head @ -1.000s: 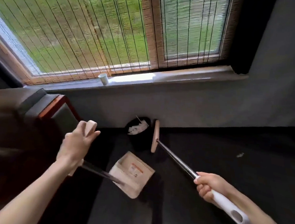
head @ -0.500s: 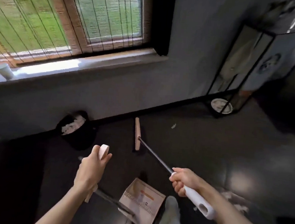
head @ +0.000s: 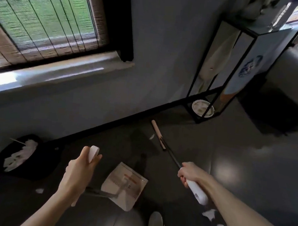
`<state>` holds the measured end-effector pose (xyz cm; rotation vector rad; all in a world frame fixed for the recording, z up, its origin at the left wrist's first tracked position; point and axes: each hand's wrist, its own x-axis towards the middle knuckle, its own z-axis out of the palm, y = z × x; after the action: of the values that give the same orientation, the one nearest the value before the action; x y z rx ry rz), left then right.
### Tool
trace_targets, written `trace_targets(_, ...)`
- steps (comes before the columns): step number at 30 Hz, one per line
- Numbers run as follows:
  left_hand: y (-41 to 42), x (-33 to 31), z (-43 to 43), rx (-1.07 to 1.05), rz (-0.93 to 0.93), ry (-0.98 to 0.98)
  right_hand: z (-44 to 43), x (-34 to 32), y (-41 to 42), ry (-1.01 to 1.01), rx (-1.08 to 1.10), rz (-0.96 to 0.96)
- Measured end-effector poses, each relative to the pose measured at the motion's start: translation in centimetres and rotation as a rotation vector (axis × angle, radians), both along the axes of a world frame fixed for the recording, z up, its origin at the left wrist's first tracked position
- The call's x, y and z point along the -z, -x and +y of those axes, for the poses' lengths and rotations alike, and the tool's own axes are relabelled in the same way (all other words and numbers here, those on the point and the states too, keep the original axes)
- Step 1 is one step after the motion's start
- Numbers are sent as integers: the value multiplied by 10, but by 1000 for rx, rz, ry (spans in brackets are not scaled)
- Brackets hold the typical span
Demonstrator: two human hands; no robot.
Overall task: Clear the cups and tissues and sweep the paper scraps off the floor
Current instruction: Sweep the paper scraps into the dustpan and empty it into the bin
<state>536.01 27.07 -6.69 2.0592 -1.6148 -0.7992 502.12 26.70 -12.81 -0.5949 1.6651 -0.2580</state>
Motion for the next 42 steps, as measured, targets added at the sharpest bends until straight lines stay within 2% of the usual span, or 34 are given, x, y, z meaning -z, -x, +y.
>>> trace_targets(5, 17, 9, -84, -52, -18, 35, -77, 13, 30, -44, -49, 77)
trace_targets(9, 29, 25, -153, 17, -29, -3, -117, 31, 36, -57, -110, 122)
trace_targets(14, 52, 58, -211, 191, -65, -50, -151, 52, 18, -72, -245, 179)
trace_targets(19, 41, 67, -275, 222, -55, -5, -154, 57, -26, -187, -405, 162)
trace_targets(22, 34, 69, -293, 270, -7, -13, -143, 46, -38, -329, -234, -50)
trace_targets(27, 34, 65, -295, 446, 49, -91, -111, -4, -32, -329, 96, -237)
trace_targets(34, 106, 45, -292, 864, 0, -105, -22, -46, -14, -148, 481, -191)
trace_targets(42, 262, 46, -250, 1375, -103, -32, 101, -12, 6, -41, 1075, -158)
